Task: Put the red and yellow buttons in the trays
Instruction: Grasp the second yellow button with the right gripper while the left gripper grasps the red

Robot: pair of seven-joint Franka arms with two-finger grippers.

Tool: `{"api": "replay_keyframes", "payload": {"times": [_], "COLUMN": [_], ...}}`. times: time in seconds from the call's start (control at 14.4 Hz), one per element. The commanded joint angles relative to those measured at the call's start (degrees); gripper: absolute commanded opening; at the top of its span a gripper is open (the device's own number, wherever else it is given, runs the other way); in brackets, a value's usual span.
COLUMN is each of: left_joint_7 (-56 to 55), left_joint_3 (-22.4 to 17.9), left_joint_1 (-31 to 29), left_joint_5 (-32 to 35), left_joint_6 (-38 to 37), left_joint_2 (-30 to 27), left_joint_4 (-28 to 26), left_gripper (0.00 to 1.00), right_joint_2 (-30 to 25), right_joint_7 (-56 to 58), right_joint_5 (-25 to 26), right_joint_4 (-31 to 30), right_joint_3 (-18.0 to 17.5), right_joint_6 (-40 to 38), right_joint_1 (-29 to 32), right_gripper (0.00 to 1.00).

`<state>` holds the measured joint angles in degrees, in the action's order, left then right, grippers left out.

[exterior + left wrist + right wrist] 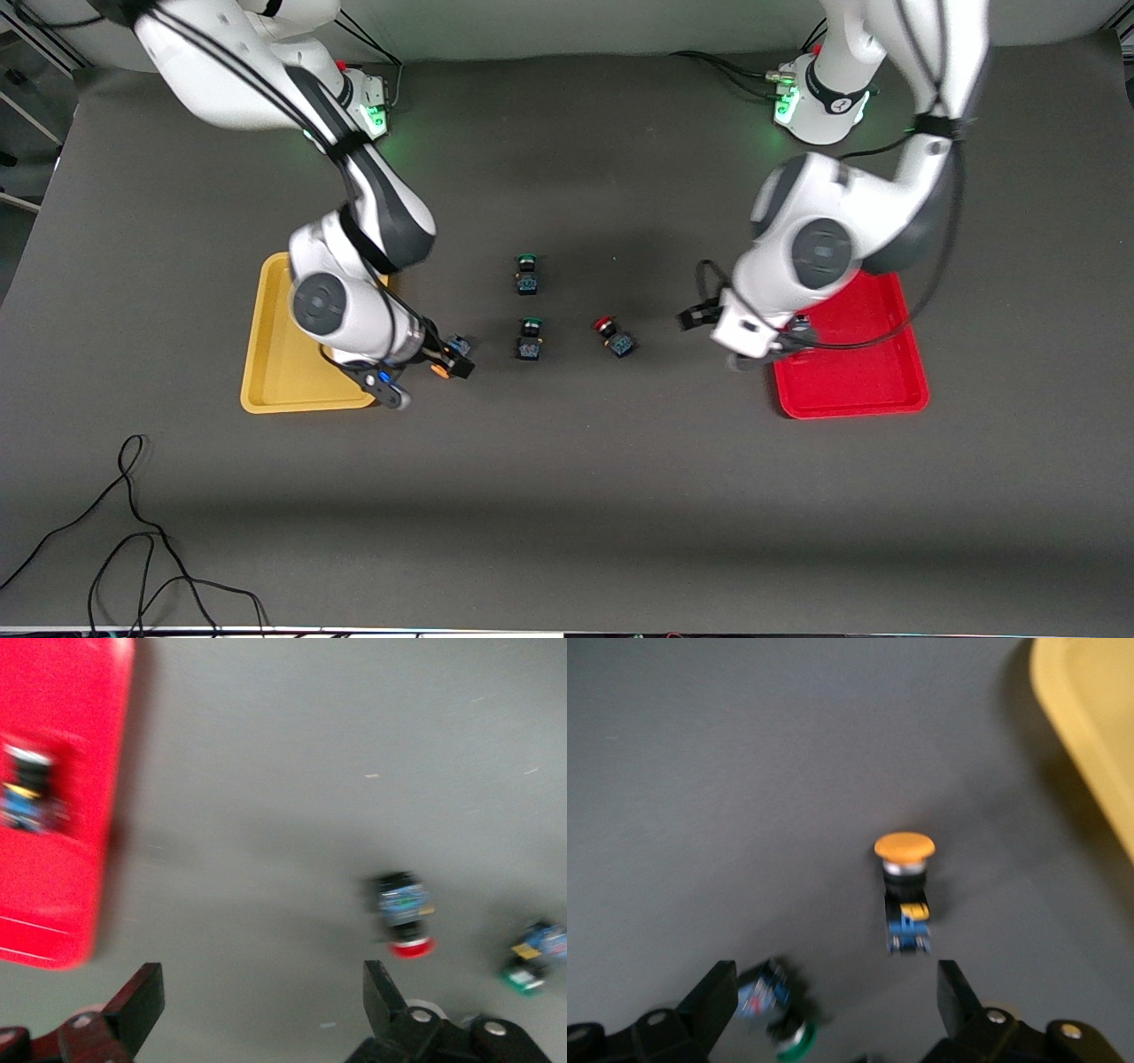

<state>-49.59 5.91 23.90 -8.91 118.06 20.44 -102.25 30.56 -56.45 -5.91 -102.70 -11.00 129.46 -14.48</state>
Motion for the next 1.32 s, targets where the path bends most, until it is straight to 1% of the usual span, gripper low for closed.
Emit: {"api": "replay_keyframes", "payload": {"times": [0.0, 0.14, 0.21, 0.28, 0.35, 0.42, 0.55, 0.62, 0.69, 0.76, 0.83, 0.9, 1.04, 1.11, 1.18, 1.25], "left_joint_7": [-13.4, -18.4, -20.4, -22.9, -25.1, -27.7, -32.0, -32.5, -32.6, -32.6, -32.6, -32.6, -32.6, -32.5, -32.3, -32.0], "left_joint_3": [-1.0, -1.1, -1.1, -1.1, -1.1, -1.1, -1.1, -1.1, -1.1, -1.1, -1.1, -1.1, -1.1, -1.1, -1.1, -1.1], "left_joint_1": [5.6, 8.4, 9.4, 9.9, 10.3, 10.9, 11.5, 11.6, 11.6, 11.6, 11.5, 11.5, 11.5, 11.5, 11.5, 11.4], "left_joint_5": [-0.1, 0.8, 2.2, 3.4, 4.5, 5.5, 7.4, 7.9, 8.0, 7.9, 8.0, 8.0, 8.2, 8.2, 8.3, 8.3], "left_joint_6": [4.1, 7.3, 9.4, 11.5, 13.6, 15.1, 16.0, 16.2, 16.3, 16.5, 17.0, 17.2, 17.4, 17.4, 17.3, 17.2], "left_joint_2": [5.6, 8.0, 9.7, 11.6, 13.6, 15.7, 19.1, 19.8, 20.4, 20.9, 21.3, 21.6, 21.6, 21.6, 21.6, 21.5], "left_joint_4": [5.6, 5.9, 5.9, 5.9, 6.2, 6.7, 8.3, 8.5, 8.6, 8.6, 8.6, 8.6, 8.6, 8.6, 8.6, 8.6], "left_gripper": [1.00, 1.00, 1.00, 1.00, 1.00, 1.00, 1.00, 1.00, 1.00, 0.98, 0.93, 0.81, 0.51, 0.34, 0.21, 0.14], "right_joint_2": [2.0, 2.8, 3.0, 3.3, 3.4, 3.4, 3.0, 2.7, 2.3, 1.4, -0.1, -2.7, -9.3, -12.5, -15.3, -17.4], "right_joint_7": [-2.2, -2.1, -2.1, -2.1, -2.1, -2.1, -2.1, -2.1, -2.1, -2.2, -2.2, -2.2, -1.5, -0.9, 0.8, 4.0], "right_joint_5": [4.2, 4.7, 4.7, 4.9, 4.9, 4.9, 4.9, 4.9, 4.9, 4.9, 4.9, 4.7, 4.1, 4.1, 4.0, 4.1], "right_joint_4": [-4.6, -7.8, -8.1, -8.2, -8.3, -8.5, -8.9, -8.9, -8.9, -8.9, -8.9, -8.8, -8.5, -8.5, -8.6, -8.7], "right_joint_3": [-0.3, -0.3, -0.3, -0.3, -0.3, -0.3, -0.3, -0.3, -0.3, -0.3, -0.3, -0.4, -0.4, -0.3, 0.3, 1.4], "right_joint_6": [7.5, 12.5, 13.1, 13.1, 13.1, 13.1, 12.8, 12.5, 12.0, 11.0, 8.9, 6.0, -1.6, -4.8, -7.5, -9.8], "right_joint_1": [0.0, 0.1, 0.1, 0.1, 0.1, 0.1, 0.1, 0.2, 0.2, 0.2, 0.3, 0.6, 2.1, 3.0, 3.8, 4.7], "right_gripper": [1.00, 1.00, 1.00, 0.97, 0.86, 0.72, 0.37, 0.25, 0.16, 0.13, 0.11, 0.09, 0.09, 0.09, 0.09, 0.09]}}
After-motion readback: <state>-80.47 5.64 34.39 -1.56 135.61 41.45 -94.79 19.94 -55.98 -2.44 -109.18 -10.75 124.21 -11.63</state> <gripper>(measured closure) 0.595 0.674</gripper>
